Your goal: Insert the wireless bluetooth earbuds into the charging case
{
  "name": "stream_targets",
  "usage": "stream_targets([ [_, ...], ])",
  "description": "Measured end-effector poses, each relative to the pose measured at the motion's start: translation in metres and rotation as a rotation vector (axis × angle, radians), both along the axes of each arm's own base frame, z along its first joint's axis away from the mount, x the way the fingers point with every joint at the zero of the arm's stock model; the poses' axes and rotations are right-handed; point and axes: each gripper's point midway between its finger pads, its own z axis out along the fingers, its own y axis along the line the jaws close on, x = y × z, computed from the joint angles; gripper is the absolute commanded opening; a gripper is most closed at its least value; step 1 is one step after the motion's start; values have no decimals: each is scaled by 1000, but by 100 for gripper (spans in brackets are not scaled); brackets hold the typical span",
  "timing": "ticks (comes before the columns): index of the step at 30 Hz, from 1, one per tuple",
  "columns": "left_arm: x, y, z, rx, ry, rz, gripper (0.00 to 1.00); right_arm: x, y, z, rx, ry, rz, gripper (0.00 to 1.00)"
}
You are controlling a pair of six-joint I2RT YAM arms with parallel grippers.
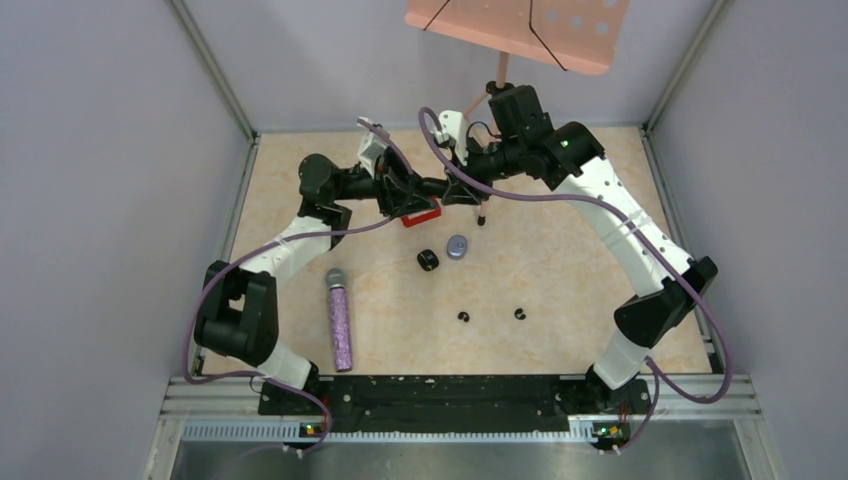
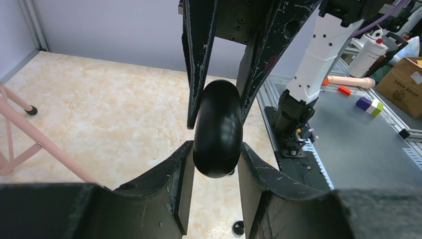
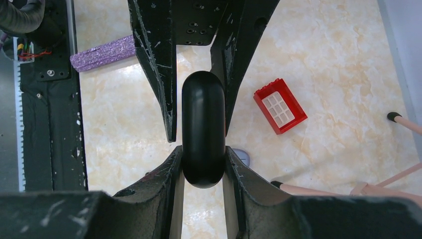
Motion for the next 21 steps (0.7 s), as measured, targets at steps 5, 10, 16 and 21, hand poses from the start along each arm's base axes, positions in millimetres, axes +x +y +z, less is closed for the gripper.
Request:
stream_targets([
  [5,0,0,0,0,6,-1,43,1,0,0,-2,-1,-3,13],
  [10,0,0,0,1,15,-1,44,3,1,-5,-12,6,-7,13],
  [16,2,0,0,0,41,10,27,4,1,-7,-16,11,-8,13],
  [21,2,0,0,-1,42,14,4,4,1,-6,-15,10,-8,30],
])
